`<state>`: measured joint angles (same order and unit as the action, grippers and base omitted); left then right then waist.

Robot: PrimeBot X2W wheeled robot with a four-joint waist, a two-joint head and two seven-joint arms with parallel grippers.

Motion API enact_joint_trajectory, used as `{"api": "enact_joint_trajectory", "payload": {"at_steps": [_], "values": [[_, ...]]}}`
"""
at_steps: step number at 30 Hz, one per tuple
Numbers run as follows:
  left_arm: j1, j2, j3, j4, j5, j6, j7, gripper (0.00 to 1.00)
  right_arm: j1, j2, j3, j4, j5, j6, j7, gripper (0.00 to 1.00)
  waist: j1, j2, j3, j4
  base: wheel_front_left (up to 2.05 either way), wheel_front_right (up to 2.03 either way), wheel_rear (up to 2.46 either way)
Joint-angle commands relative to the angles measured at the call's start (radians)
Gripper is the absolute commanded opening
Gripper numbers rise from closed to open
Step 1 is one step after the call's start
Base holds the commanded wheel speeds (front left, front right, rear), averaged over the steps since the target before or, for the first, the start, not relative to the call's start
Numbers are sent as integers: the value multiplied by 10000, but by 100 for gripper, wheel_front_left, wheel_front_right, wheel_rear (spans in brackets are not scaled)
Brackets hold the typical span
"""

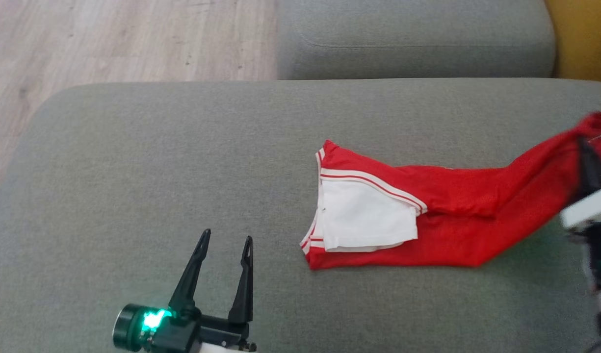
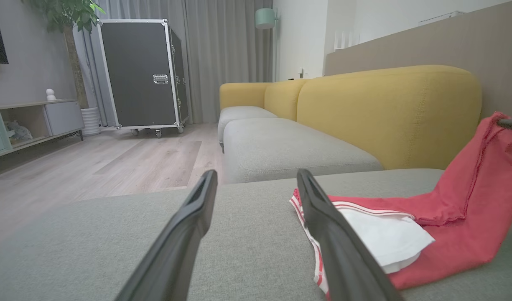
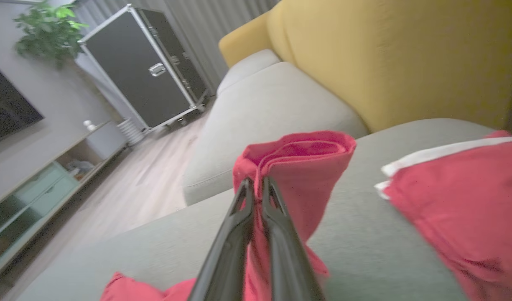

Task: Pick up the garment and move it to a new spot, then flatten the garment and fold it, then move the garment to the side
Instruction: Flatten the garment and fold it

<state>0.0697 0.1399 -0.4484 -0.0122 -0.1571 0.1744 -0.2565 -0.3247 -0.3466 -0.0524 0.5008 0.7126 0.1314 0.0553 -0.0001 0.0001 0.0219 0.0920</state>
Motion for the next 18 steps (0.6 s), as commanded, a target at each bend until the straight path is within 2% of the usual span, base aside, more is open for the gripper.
{"api": "enact_joint_trajectory", "payload": {"at_steps": [1, 6, 7, 8, 12, 18], "values": [[-214, -116, 433, -271, 68, -57, -53, 100, -5, 31, 264, -721, 24, -7, 201, 0, 1, -1, -28, 82, 0, 0, 0], [-212, -254, 534, -214, 153, -287, -53, 100, 201, 1279, 723, -2522, 40, -7, 1237, 0, 1, -1, -61, 446, 0, 0, 0], [-200, -308, 520, -164, 219, -358, -53, 100, 256, 1811, 1007, -2914, -29, -7, 1536, 0, 1, -1, -129, 637, 0, 0, 0], [-190, -335, 520, -144, 245, -384, -53, 100, 280, 2066, 1144, -3028, -77, -7, 1660, 0, 1, -1, -167, 731, 0, 0, 0], [-168, -426, 553, -130, 307, -484, -53, 100, 323, 2679, 1752, -3066, -331, -7, 1945, 0, 1, -1, -249, 1093, 0, 0, 0], [-184, -550, 584, -78, 340, -650, -53, 100, 268, 2945, 2595, -2131, -521, -7, 1850, 0, 1, -1, -139, 1539, 0, 0, 0]]}}
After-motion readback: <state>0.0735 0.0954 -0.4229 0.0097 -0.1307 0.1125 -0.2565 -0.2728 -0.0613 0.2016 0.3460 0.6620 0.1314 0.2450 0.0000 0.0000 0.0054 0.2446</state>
